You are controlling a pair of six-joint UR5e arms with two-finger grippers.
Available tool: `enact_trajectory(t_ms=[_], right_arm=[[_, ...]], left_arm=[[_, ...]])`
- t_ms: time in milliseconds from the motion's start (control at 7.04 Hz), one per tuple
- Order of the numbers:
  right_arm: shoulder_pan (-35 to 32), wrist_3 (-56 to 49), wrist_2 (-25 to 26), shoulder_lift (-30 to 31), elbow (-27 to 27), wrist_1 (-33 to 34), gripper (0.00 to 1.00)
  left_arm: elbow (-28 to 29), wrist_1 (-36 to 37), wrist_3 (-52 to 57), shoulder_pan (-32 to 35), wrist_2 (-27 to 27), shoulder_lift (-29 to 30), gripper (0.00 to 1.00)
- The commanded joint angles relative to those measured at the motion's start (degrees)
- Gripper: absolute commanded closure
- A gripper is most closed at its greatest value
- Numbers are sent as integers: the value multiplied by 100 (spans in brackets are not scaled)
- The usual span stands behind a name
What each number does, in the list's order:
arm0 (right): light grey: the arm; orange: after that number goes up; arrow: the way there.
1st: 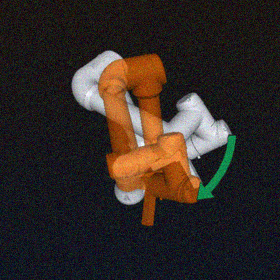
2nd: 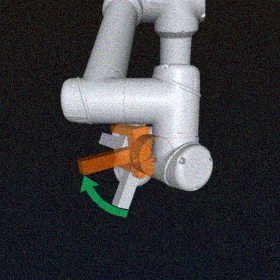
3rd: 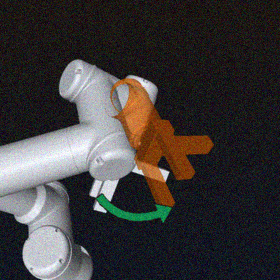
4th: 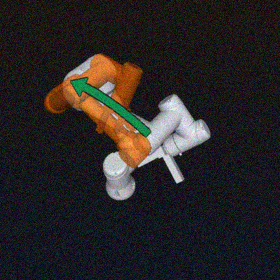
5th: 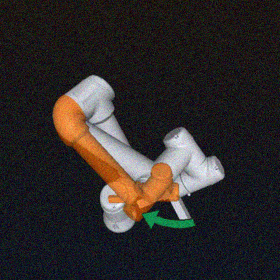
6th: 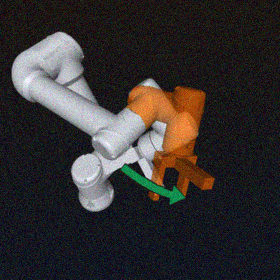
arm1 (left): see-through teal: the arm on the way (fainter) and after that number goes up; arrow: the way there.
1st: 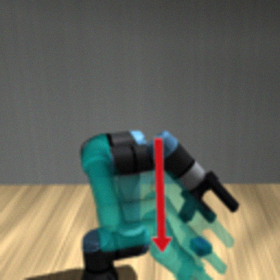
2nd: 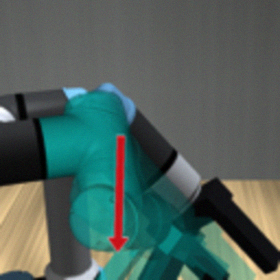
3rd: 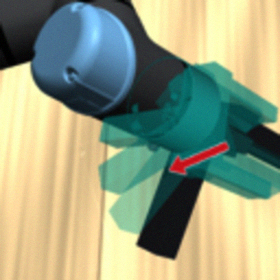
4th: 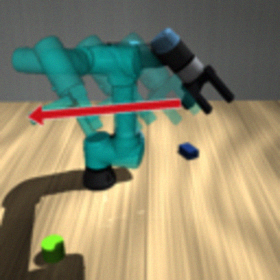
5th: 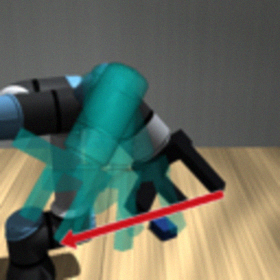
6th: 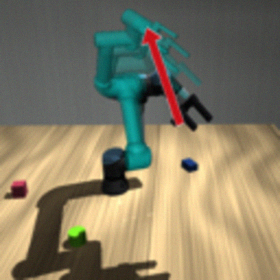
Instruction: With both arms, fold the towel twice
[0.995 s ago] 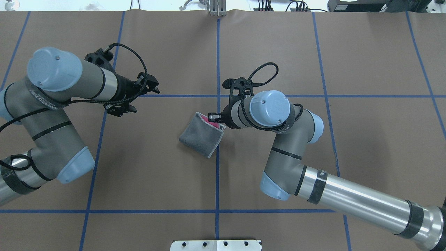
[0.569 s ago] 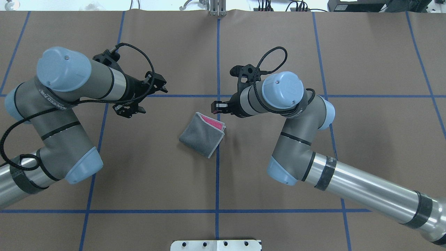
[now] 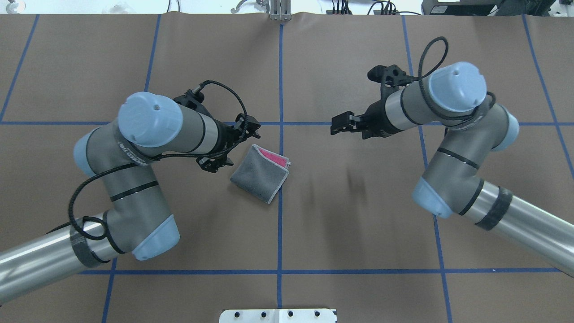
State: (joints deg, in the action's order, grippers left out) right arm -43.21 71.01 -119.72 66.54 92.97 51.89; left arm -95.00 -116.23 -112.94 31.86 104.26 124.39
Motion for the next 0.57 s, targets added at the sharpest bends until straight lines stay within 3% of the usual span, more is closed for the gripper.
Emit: enact_trajectory(t_ms=[0, 426], right_arm=[[-581, 1, -499, 454, 2, 49, 0], [-732, 1, -473, 579, -25, 67, 0]], left_arm=[[708, -257, -43, -136, -107, 436, 0], [1474, -541, 18, -162, -98, 815, 0]])
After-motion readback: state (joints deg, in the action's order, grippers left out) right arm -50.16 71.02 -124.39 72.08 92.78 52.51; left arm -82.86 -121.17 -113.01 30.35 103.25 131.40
